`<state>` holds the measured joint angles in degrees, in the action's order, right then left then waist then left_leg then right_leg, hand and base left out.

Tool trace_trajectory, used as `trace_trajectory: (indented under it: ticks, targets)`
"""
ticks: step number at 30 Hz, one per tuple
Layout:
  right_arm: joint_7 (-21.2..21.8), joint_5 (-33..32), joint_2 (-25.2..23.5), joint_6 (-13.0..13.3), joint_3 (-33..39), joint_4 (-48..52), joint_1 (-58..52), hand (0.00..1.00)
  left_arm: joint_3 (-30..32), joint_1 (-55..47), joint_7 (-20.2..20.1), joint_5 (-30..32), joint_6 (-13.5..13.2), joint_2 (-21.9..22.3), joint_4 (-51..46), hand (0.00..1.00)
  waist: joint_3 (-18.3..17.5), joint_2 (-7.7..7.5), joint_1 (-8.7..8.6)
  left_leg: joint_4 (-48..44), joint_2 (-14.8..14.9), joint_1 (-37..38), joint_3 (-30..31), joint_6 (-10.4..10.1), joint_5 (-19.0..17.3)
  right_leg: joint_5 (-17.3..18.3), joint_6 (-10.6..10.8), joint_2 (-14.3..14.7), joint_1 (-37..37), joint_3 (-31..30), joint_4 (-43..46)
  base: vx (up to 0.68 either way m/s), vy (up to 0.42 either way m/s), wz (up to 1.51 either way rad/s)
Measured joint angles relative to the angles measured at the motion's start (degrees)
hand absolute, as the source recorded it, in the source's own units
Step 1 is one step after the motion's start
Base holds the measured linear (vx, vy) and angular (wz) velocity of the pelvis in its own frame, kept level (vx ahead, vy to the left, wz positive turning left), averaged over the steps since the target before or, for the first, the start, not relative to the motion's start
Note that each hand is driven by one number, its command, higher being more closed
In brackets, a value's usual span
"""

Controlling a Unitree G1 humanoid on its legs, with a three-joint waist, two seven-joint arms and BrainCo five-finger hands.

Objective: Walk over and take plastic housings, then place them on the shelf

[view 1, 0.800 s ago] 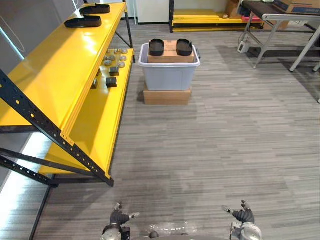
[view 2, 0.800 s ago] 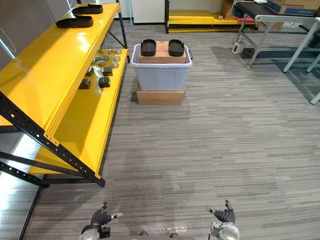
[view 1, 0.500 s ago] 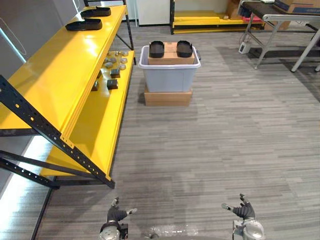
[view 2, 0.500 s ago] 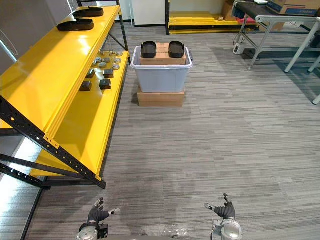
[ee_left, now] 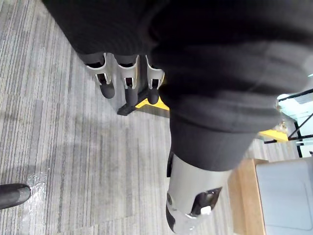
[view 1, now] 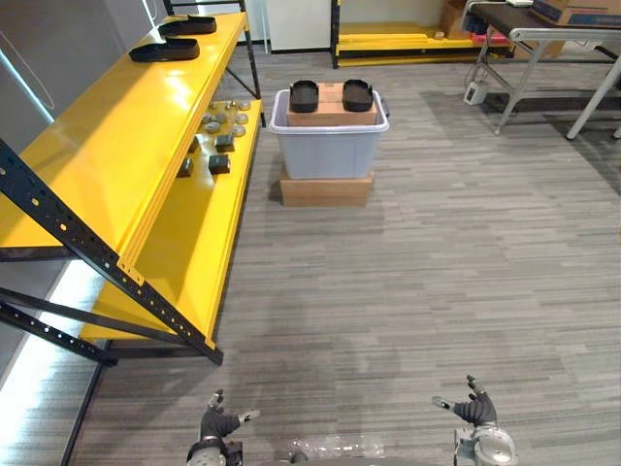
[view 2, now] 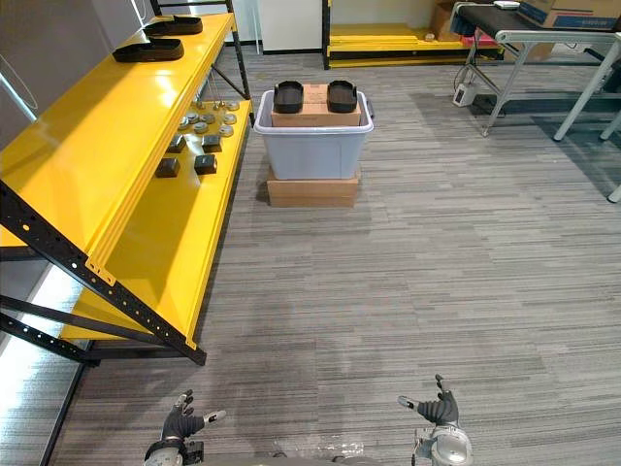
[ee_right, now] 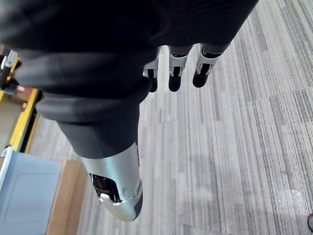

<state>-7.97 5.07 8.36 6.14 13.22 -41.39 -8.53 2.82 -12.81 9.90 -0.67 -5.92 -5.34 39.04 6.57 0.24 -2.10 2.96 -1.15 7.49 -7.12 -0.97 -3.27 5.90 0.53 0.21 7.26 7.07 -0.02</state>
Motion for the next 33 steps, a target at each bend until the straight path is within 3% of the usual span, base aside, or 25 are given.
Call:
trace_trajectory:
  ticks: [5, 8, 10, 11, 13, 14, 15, 16, 17, 18, 19, 20, 21, 22, 23, 24, 25, 26, 27, 28, 29, 30, 31, 32, 33]
  targets:
    - [-1.32, -0.27, -0.05, -0.09, 0.39, -0.01, 2.04, 0.00, -0.03, 0.43, 0.09, -0.58, 0.00, 0.01, -1.88, 0.00, -0.28, 0.18, 0.12, -3.45, 0.06, -3.44, -1.18, 2.09, -2.51, 0.06, 0.09, -0.11, -1.96, -1.14, 0.07, 0.08, 0.004, -0.14]
    - [-1.98, -0.53, -0.01, -0.11, 0.53, -0.11, 3.14, 0.00, 0.00, 0.46, 0.19, -0.97, 0.00, 0.01, -3.85, 0.00, -0.25, 0.60, 0.81, -8.13, 0.17, -5.38, -2.73, 2.69, -6.51, 3.97, 1.70, -0.84, -5.14, -2.46, 6.51, 0.13, 0.036, -0.25]
    - [-1.97, -0.62, 0.00, -0.39, 0.50, -0.46, 3.91, 0.00, -0.21, 0.66, 0.25, -0.97, -0.01, 0.02, -4.87, 0.00, 0.11, 1.21, 0.78, -11.53, -0.14, -5.90, -3.02, 3.33, -10.11, 9.21, 6.09, -2.66, -11.04, -1.52, 21.85, 0.09, 0.071, -0.12]
    - [-1.98, -0.75, -0.03, -0.46, 0.50, -0.48, 3.80, 0.00, -0.32, 0.66, 0.29, -0.98, -0.03, -0.04, -4.96, 0.00, 0.23, 1.26, 0.61, -11.97, -0.30, -5.56, -2.88, 3.70, -11.12, 9.66, 6.23, -3.34, -12.83, -0.63, 26.39, 0.13, 0.102, 0.06]
    - [-1.97, -1.27, -0.41, -1.24, 0.35, -0.46, 3.36, 0.00, -1.08, 0.52, 0.51, -0.99, 0.04, -0.89, -4.90, 0.00, 0.74, 0.71, -0.36, -12.66, -1.83, -2.33, -0.86, 5.21, -13.25, 11.72, 5.58, -7.06, -20.16, 2.28, 44.38, 0.26, 0.069, 0.27]
    - [-1.97, -1.38, -0.40, -1.45, 0.38, -0.46, 3.26, 0.00, -1.17, 0.49, 0.57, -0.98, 0.10, -1.03, -4.80, 0.00, 0.91, 0.63, -0.42, -12.93, -1.86, -1.55, -0.75, 5.35, -13.80, 12.66, 5.21, -7.48, -21.13, 2.51, 45.72, 0.36, 0.017, 0.31]
    - [-1.96, -1.74, -0.16, -1.67, 0.30, -0.46, 3.31, 0.00, -1.17, 0.92, 0.72, -0.99, 0.38, -1.13, -4.77, 0.00, 1.80, 1.17, -0.45, -12.61, -1.55, 0.51, -0.16, 5.70, -14.27, 14.12, 3.42, -7.28, -23.29, 3.80, 46.18, 0.31, 0.001, 0.21]
    - [-1.95, -1.75, 0.17, -1.68, 0.22, -0.46, 3.51, 0.00, -1.18, 1.57, 0.90, -0.99, 0.43, -1.09, -4.73, 0.00, 2.25, 1.18, -0.51, -12.21, -0.86, 1.54, 0.18, 5.64, -14.52, 14.55, 2.58, -7.11, -24.35, 4.45, 45.48, 0.50, -0.039, 0.39]
    - [-1.96, -1.78, 0.89, -1.67, 0.00, -0.43, 3.88, 0.00, -1.30, 3.04, 1.46, -1.02, 0.44, -1.01, -4.53, 0.00, 3.73, 3.32, -0.76, -11.12, 1.07, 3.08, 1.56, 5.59, -14.51, 14.45, 1.65, -5.85, -27.00, 6.03, 42.25, 0.43, -0.066, 0.60]
    - [-1.96, -1.81, 1.64, -1.67, -0.26, -0.29, 4.51, 0.00, -1.82, 4.57, 1.57, -1.04, 0.36, -0.97, -4.48, 0.00, 4.46, 3.72, -1.52, -10.77, 3.11, 3.99, 2.63, 5.22, -14.45, 12.65, 1.56, -4.50, -30.06, 6.53, 36.81, 0.62, -0.129, 0.75]
    - [-1.99, -2.02, 1.76, -1.66, -0.28, 0.11, 4.88, 0.00, -2.13, 5.70, 1.74, -1.02, 0.32, -1.17, -3.99, 0.00, 5.03, 3.77, -1.83, -10.71, 4.00, 4.76, 3.08, 3.06, -14.26, 7.52, 1.90, -3.74, -32.75, 6.31, 29.21, 0.61, -0.155, 0.65]
    - [-1.99, -2.18, 1.74, -1.61, -0.39, 0.19, 4.66, 0.00, -2.12, 6.13, 1.82, -0.98, 0.33, -1.61, -3.49, 0.00, 5.03, 2.62, -2.01, -10.42, 4.11, 6.50, 3.22, 0.54, -14.67, -0.11, 1.32, -3.54, -33.19, 5.03, 18.71, 0.52, -0.134, 0.42]
    - [-1.99, -2.18, 1.72, -1.61, -0.52, 0.18, 4.38, 0.00, -2.11, 6.04, 1.90, -0.96, 0.33, -1.70, -3.46, 0.00, 5.10, 1.88, -2.07, -10.27, 4.04, 7.79, 3.37, -0.51, -15.12, -4.54, 0.62, -3.42, -33.04, 4.50, 14.36, 0.38, -0.114, 0.26]
    - [-1.99, -2.18, 1.80, -1.62, -0.60, 0.18, 4.05, 0.00, -2.10, 5.99, 2.00, -0.96, 0.34, -1.74, -3.20, 0.00, 5.11, 1.63, -2.13, -10.04, 4.18, 8.95, 3.85, -1.51, -15.70, -11.43, -0.25, -3.29, -32.73, 3.76, 13.45, 0.41, -0.142, 0.09]
    - [-1.97, -2.16, 2.61, -1.80, -0.51, -0.15, 4.17, 0.00, -2.11, 6.38, 2.32, -0.94, 0.40, -0.92, -1.61, 0.00, 5.29, 3.34, -1.85, -10.05, 5.94, 10.14, 4.22, -2.18, -15.94, -13.08, -3.26, -2.42, -32.91, 4.46, 16.05, 0.62, -0.225, 0.19]
    - [-1.98, -2.16, 2.22, -2.08, -0.22, 0.34, 5.38, 0.00, -2.19, 7.29, 2.30, -0.93, 0.42, -0.55, -0.84, 0.00, 5.29, 3.47, -2.66, -12.34, 6.71, 8.70, 4.37, -6.32, -13.42, -9.15, -4.10, -3.16, -34.56, 5.30, 21.37, 0.70, -0.287, 0.28]
    - [-1.93, -2.16, 2.14, -2.10, -0.15, 0.28, 5.74, 0.00, -2.21, 7.73, 2.31, -0.93, 0.35, 0.05, -0.55, 0.00, 5.33, 3.41, -3.32, -16.78, 6.49, 7.67, 4.74, -7.93, -9.96, -5.20, -4.64, -3.64, -33.98, 5.80, 24.69, 0.55, -0.247, 0.31]
    - [-1.90, -2.17, 2.11, -2.08, -0.25, 0.28, 5.78, 0.00, -2.14, 7.71, 2.33, -0.94, 0.27, 0.28, -0.32, 0.00, 5.37, 3.36, -3.30, -20.89, 6.81, 6.53, 4.60, -7.50, -7.77, -3.53, -4.70, -3.57, -32.64, 5.95, 25.31, 0.68, -0.342, 0.25]
    - [-1.89, -2.22, 2.11, -2.04, -0.90, 0.27, 5.53, 0.00, -1.92, 7.41, 2.37, -0.96, 0.28, 0.68, 0.30, 0.00, 5.47, 3.37, -3.29, -32.12, 7.65, 2.96, 4.60, -7.67, -1.18, -1.18, -5.09, -3.14, -28.45, 6.23, 24.42, 0.68, -0.332, 0.15]
    - [-1.90, -2.24, 2.05, -1.96, -2.08, 0.31, 5.28, 0.00, -1.90, 6.75, 2.38, -1.00, 0.14, 0.87, 0.36, 0.00, 5.99, 2.98, -2.96, -46.18, 10.19, -2.18, 4.51, -8.26, 1.77, 0.12, -5.50, -1.91, -23.02, 6.53, 21.12, 0.67, -0.327, 0.10]
    - [-1.94, -2.29, 2.02, -1.92, -2.55, 0.28, 5.25, 0.00, -1.83, 6.51, 2.33, -1.03, 0.05, 0.87, 0.35, 0.00, 6.19, 3.15, -2.60, -53.61, 11.66, -4.91, 3.70, -7.80, 1.28, 0.35, -5.83, -0.84, -20.13, 6.55, 19.21, 0.53, -0.237, -0.11]
    - [-1.92, -2.39, 1.54, -1.44, -2.98, 0.28, 5.16, 0.00, -1.42, 6.17, 2.17, -1.06, 0.02, 0.86, 0.42, 0.00, 6.67, 3.52, -1.62, -64.33, 14.73, -9.40, 1.44, -5.62, -0.67, 0.74, -6.44, 1.01, -14.18, 6.24, 15.41, 0.50, -0.210, -0.32]
    - [-2.00, -2.86, 0.69, -0.98, -2.91, 0.25, 4.81, 0.00, -0.74, 5.39, 2.13, -1.07, 0.00, 0.92, 0.34, 0.00, 7.18, 2.47, -0.07, -68.12, 16.20, -14.18, -1.05, -3.01, -3.34, 1.16, -7.01, 1.96, -8.04, 5.19, 11.05, 0.48, -0.188, -0.32]
    - [-2.00, -2.90, 0.62, -0.93, -2.89, 0.24, 4.79, 0.00, -0.71, 5.28, 2.12, -1.07, 0.01, 0.92, 0.34, 0.00, 7.17, 2.48, -0.03, -67.88, 16.15, -14.98, -1.36, -2.90, -3.86, 1.19, -7.03, 2.00, -7.05, 4.99, 10.35, 0.44, -0.150, -0.28]
    - [-2.00, -3.33, 0.64, -0.82, -2.87, 0.16, 4.72, 0.00, -0.66, 4.91, 2.07, -1.10, 0.02, 1.00, 0.27, 0.00, 7.58, 1.54, 0.25, -64.75, 15.35, -18.78, -2.69, -2.69, -5.72, 1.44, -6.95, 2.03, -3.73, 4.23, 7.59, 0.43, -0.108, -0.24]
